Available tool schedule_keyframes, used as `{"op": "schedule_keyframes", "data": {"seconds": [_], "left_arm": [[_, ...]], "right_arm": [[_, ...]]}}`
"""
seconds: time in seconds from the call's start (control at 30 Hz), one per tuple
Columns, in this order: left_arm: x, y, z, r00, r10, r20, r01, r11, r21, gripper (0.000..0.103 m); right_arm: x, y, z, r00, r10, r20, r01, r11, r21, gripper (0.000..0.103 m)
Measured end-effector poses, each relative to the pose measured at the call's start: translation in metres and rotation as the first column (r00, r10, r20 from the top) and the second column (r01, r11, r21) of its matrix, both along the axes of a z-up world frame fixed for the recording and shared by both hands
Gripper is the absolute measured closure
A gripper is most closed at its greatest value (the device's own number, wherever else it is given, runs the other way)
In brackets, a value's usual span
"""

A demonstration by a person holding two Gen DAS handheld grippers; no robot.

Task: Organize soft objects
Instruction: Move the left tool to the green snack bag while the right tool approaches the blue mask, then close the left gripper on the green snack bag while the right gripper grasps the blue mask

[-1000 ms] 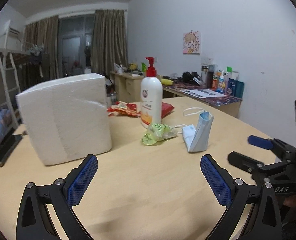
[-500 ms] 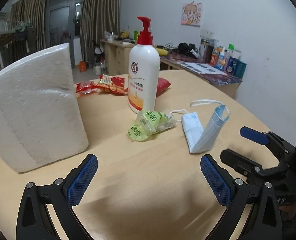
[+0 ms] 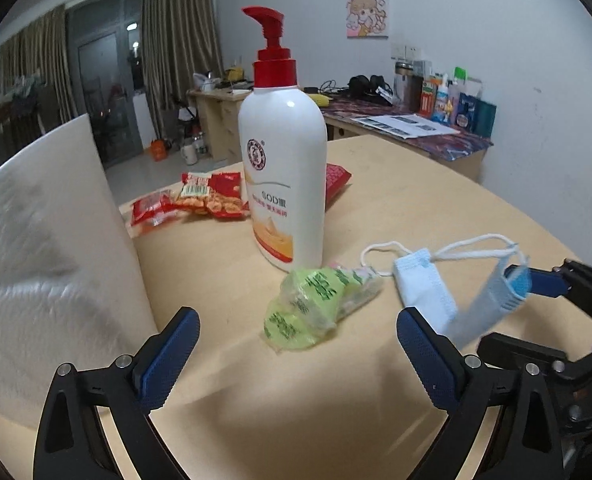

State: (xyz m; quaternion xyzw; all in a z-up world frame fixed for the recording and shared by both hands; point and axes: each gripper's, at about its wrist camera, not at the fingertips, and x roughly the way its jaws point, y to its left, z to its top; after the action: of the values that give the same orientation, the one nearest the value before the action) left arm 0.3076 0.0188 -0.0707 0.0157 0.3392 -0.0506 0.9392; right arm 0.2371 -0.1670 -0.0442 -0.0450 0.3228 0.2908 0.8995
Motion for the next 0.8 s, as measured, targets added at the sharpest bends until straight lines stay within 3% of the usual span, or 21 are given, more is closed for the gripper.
{"op": "schedule_keyframes", "data": {"seconds": [0.1, 0.33, 0.43, 0.57, 0.8], "left_arm": [[0.013, -0.004, -0.004, 1.000, -0.019, -0.002, 0.019, 0.999, 0.036, 0.005], [0.038, -0.013, -0.016, 0.994, -0.099, -0.041, 0.101, 0.994, 0.033, 0.022], [0.048, -0.008, -0.022, 0.989, -0.118, -0.093, 0.117, 0.993, -0.021, 0.027], [0.056, 0.003, -0.027, 0.984, -0.118, -0.132, 0.105, 0.989, -0.103, 0.047], [0.054, 0.003, -0.029, 0.977, -0.146, -0.155, 0.127, 0.984, -0.123, 0.060]], "right_arm": [[0.003, 0.004, 0.000, 1.000, -0.001, -0.005, 0.001, 1.000, -0.030, 0.023], [0.018, 0.005, -0.003, 0.999, 0.008, -0.048, -0.010, 0.999, -0.037, 0.028], [0.024, 0.005, -0.006, 0.997, 0.006, -0.076, -0.009, 0.999, -0.043, 0.028], [0.029, 0.006, -0.008, 0.995, 0.012, -0.099, -0.016, 0.999, -0.043, 0.032], [0.032, 0.014, -0.013, 0.988, 0.057, -0.144, -0.064, 0.997, -0.040, 0.045]]}}
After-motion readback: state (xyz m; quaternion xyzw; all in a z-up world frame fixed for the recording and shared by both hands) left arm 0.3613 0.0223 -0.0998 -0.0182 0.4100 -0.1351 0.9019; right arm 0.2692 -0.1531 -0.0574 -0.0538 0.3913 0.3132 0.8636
